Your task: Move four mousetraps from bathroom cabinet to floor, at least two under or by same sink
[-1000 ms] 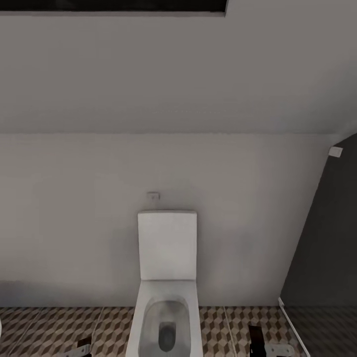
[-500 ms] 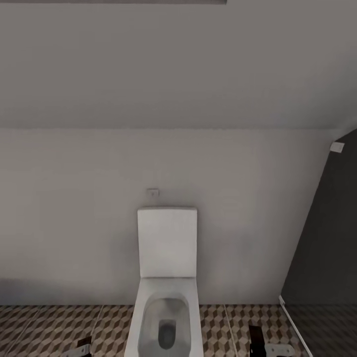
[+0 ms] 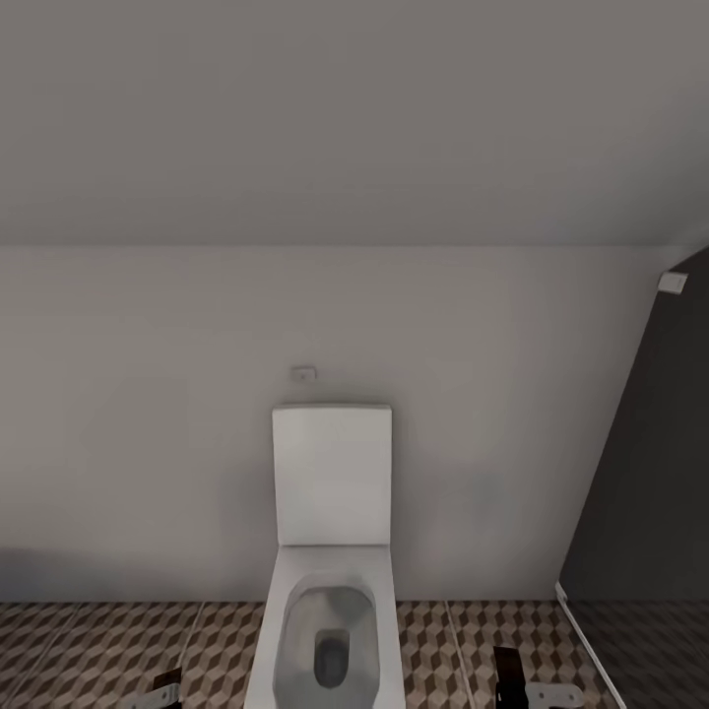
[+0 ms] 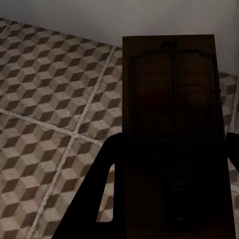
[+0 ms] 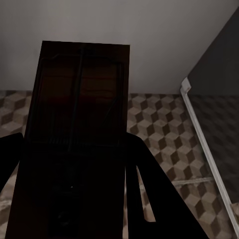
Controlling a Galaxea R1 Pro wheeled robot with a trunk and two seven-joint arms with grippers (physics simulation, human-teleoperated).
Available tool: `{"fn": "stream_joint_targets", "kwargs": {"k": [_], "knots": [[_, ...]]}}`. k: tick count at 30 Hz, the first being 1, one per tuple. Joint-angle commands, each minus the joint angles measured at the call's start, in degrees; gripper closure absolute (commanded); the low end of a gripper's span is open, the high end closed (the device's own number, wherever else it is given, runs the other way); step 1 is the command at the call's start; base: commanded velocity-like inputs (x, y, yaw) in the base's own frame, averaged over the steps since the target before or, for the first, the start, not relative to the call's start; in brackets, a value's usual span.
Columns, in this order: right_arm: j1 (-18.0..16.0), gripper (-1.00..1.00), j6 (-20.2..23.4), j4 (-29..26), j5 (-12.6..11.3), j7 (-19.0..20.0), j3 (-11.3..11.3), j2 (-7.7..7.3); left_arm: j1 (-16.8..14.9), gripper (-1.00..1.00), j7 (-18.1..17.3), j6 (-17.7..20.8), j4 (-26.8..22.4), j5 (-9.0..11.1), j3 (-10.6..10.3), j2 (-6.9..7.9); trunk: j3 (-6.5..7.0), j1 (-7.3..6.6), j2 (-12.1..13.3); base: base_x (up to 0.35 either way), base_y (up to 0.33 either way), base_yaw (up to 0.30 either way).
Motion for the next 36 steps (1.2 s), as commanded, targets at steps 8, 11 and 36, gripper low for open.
{"fn": "stream_joint_targets", "kwargs": {"k": [8,11,36], "knots": [[-0.10,1.00,-0.29,0.23,0.25,-0.22,0.16,0.00,-0.03,1.00,0.58,-0.14,-0.02,-0.02,-0.52,0.02,-1.50,1.76,-3.26,0.000,0.000,0.000],[-0.10,1.00,-0.29,0.23,0.19,-0.22,0.16,0.00,-0.05,1.00,0.61,-0.27,-0.02,-0.01,-0.43,0.11,-2.04,2.42,-4.46,0.000,0.000,0.000],[-0.10,1.00,-0.20,0.23,0.24,-0.22,0.25,0.00,-0.05,1.00,14.74,0.17,-6.05,-0.49,-2.93,1.46,-6.53,7.91,-14.49,0.000,0.000,0.000]]}}
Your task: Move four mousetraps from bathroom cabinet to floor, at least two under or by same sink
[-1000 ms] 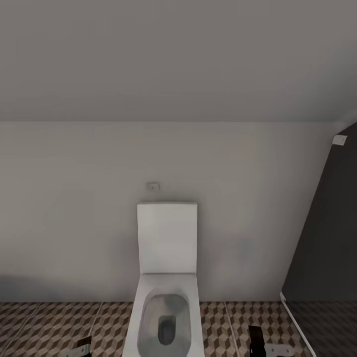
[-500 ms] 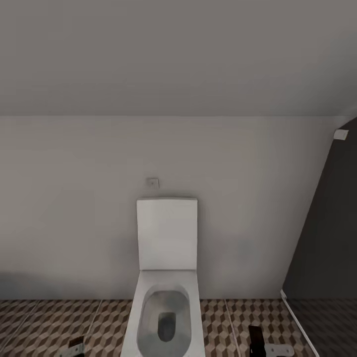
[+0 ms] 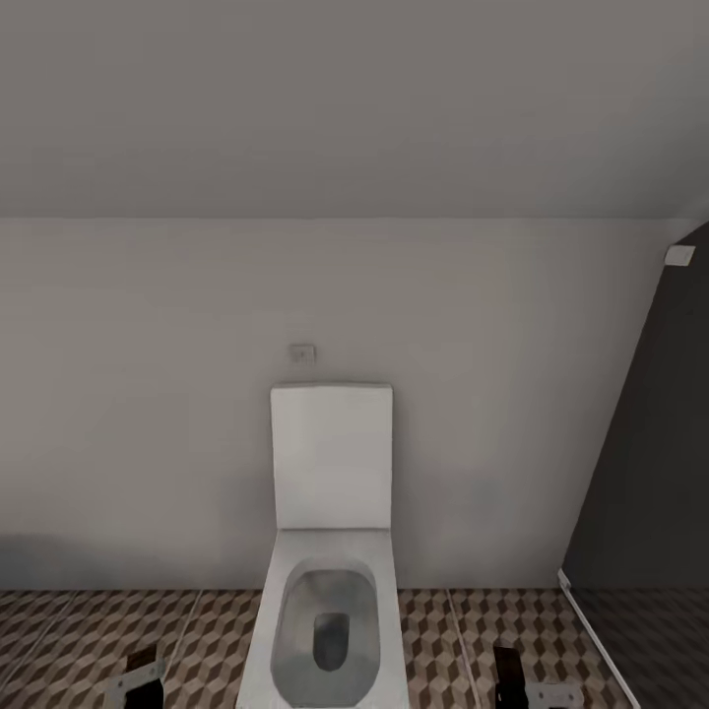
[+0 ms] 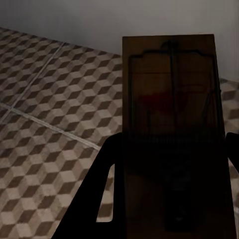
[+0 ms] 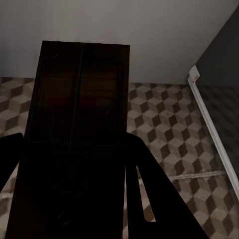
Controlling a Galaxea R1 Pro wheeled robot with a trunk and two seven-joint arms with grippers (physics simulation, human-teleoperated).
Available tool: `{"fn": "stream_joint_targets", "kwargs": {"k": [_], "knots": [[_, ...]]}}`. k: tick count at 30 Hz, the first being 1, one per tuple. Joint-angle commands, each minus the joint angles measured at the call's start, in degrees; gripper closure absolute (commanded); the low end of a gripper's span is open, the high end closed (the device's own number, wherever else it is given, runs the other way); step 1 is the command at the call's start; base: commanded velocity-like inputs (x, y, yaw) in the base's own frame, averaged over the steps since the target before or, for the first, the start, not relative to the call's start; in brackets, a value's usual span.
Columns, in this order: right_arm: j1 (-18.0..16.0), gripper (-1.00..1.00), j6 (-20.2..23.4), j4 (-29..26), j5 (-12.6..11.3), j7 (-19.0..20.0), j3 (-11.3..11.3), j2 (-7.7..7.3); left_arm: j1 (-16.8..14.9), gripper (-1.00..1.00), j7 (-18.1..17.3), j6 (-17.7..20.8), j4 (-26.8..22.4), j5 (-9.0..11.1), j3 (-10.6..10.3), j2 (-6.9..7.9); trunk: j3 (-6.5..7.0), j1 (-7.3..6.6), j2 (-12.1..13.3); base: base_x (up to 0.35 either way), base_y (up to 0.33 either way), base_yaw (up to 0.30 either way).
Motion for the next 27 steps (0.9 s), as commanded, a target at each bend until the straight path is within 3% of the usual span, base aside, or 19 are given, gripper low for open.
{"fn": "stream_joint_targets", "kwargs": {"k": [1,3,6,8,9,12,17,27], "knots": [[-0.10,1.00,-0.28,0.23,0.21,-0.24,0.17,0.00,-0.04,1.00,0.54,-0.09,-0.05,0.20,-0.55,0.07,-0.25,0.22,-0.45,0.000,0.000,0.000],[-0.10,1.00,-0.28,0.23,0.21,-0.24,0.17,0.00,-0.04,1.00,0.55,-0.07,-0.06,-1.53,-0.97,0.59,-0.60,0.66,-1.25,0.000,0.000,0.000],[-0.10,1.00,-0.28,0.23,0.21,-0.24,0.17,0.00,-0.02,1.00,0.77,-0.02,-0.07,-8.20,-1.63,0.90,-1.14,1.32,-2.45,0.000,0.000,0.000],[-0.10,1.00,-0.28,0.23,0.21,-0.24,0.17,0.00,-0.04,1.00,0.86,-0.05,-0.07,-11.15,-1.61,0.85,-1.50,1.76,-3.26,0.000,0.000,0.000],[-0.10,1.00,-0.28,0.23,0.21,-0.24,0.17,0.00,-0.05,1.00,0.88,-0.11,-0.07,-11.64,-1.55,0.80,-1.68,1.98,-3.66,0.000,0.000,0.000],[-0.10,1.00,-0.28,0.23,0.21,-0.24,0.17,0.00,-0.03,1.00,0.58,-0.28,-0.07,-12.14,-0.90,0.97,-2.22,2.64,-4.86,0.000,0.000,0.000],[-0.10,1.00,-0.28,0.23,0.18,-0.24,0.17,0.00,-0.03,1.00,0.23,-0.42,-0.01,-12.33,1.89,1.09,-3.12,3.74,-6.87,0.000,0.000,0.000],[-0.10,1.00,-0.18,0.15,0.21,-0.09,0.17,0.22,-0.02,1.00,0.20,-0.52,0.10,-12.43,2.33,1.16,-4.91,5.93,-10.88,0.000,0.000,0.000]]}}
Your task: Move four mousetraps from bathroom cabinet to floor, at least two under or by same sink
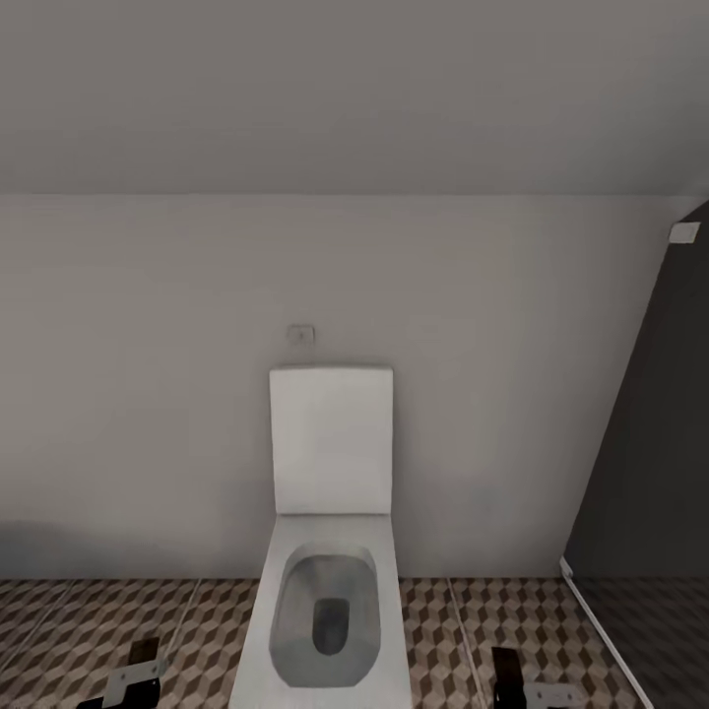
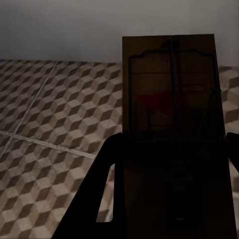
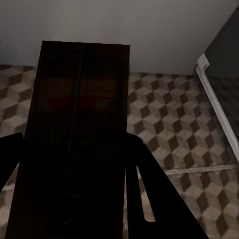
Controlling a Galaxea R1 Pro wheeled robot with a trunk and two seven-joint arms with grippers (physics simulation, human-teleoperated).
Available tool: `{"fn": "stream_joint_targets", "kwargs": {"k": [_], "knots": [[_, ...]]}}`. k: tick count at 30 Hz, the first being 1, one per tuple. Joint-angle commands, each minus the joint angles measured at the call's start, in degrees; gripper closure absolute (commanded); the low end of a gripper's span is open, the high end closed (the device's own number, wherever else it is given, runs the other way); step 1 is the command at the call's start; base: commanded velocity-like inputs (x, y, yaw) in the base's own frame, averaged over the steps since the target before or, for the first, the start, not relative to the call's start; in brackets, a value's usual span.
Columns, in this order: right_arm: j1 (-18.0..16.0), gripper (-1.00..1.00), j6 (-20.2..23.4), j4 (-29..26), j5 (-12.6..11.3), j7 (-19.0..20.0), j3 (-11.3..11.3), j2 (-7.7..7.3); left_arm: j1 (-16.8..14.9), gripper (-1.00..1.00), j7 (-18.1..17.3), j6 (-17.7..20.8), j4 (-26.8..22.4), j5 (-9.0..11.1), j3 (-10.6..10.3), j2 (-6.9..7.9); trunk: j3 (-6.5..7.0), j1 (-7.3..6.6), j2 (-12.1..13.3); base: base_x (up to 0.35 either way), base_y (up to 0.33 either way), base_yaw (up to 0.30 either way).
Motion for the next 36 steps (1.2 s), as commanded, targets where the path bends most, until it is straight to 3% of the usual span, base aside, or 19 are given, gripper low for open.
{"fn": "stream_joint_targets", "kwargs": {"k": [1,11,16,19,23,36], "knots": [[-0.10,1.00,-0.32,0.22,0.20,-0.23,0.17,0.01,-0.04,1.00,0.45,-0.15,0.00,0.40,-0.52,0.02,-0.24,0.22,-0.45,0.000,0.000,0.000],[-0.10,1.00,-0.38,0.29,0.14,-0.23,0.17,0.02,-0.05,1.00,0.45,-0.22,0.07,0.62,-0.06,0.07,-2.04,2.42,-4.46,0.000,0.000,0.000],[-0.10,1.00,-0.42,0.30,0.04,-0.28,0.09,0.01,-0.05,1.00,0.25,-0.30,0.01,0.67,4.90,-0.15,-2.94,3.51,-6.46,0.000,0.000,0.000],[-0.10,1.00,-0.45,0.30,0.09,-0.30,0.08,0.00,-0.04,1.00,-0.56,-0.28,0.00,0.61,6.14,-0.23,-3.48,4.17,-7.67,0.000,0.000,0.000],[-0.10,1.00,-0.39,0.30,0.11,-0.30,0.12,0.01,-0.05,1.00,-2.73,-0.19,0.02,0.52,6.36,-0.16,-4.19,5.05,-9.27,0.000,0.000,0.000],[-0.10,1.00,-0.39,0.30,0.17,-0.31,0.08,-0.02,-0.05,1.00,-3.04,-0.31,0.06,0.41,6.33,-0.15,-6.53,7.91,-14.48,0.000,0.000,0.000]]}}
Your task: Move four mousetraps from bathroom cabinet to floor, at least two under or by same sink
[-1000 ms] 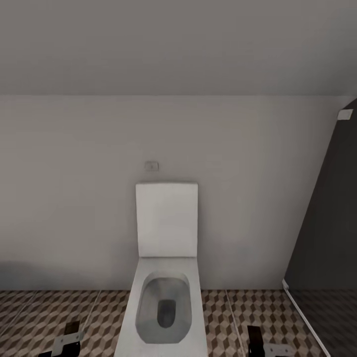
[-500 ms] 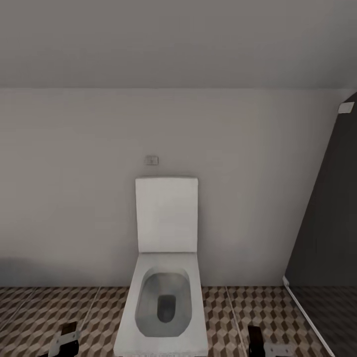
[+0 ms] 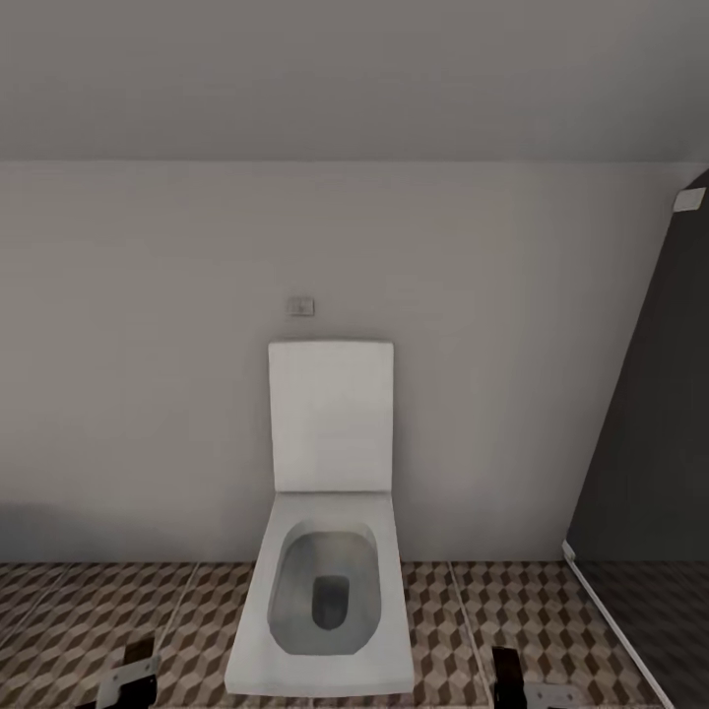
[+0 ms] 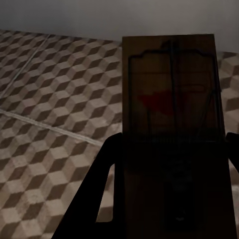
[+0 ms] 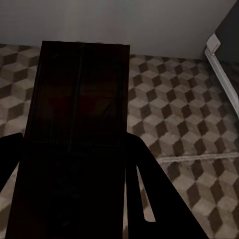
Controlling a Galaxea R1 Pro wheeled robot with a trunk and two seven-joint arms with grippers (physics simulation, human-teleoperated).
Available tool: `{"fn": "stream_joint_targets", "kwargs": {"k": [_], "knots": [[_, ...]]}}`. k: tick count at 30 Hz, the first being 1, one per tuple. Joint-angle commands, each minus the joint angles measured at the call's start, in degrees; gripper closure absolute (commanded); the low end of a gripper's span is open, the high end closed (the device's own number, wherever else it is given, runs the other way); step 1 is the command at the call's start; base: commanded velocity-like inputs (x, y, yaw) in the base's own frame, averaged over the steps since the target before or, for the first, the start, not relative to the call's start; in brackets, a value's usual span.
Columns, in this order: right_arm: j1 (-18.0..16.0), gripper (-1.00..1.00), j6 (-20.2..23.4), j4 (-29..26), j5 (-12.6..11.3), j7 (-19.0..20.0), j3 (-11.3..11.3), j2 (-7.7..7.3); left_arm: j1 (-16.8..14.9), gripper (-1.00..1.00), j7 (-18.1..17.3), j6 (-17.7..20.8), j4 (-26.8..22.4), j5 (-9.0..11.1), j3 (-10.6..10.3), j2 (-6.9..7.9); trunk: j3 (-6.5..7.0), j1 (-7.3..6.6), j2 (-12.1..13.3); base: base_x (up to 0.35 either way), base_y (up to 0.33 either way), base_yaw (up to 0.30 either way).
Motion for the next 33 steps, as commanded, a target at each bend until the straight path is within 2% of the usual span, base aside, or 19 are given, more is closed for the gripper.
{"fn": "stream_joint_targets", "kwargs": {"k": [1,33], "knots": [[-0.10,1.00,-0.28,0.23,0.21,-0.24,0.17,0.02,-0.03,1.00,0.48,-0.14,-0.01,0.35,-0.53,0.05,-0.24,0.22,-0.44,0.000,0.000,0.000],[-0.10,1.00,-0.37,0.23,0.31,-0.24,0.17,-0.01,-0.03,1.00,0.53,-0.23,-0.01,0.34,-0.53,0.03,-5.99,7.24,-13.28,0.000,0.000,0.000]]}}
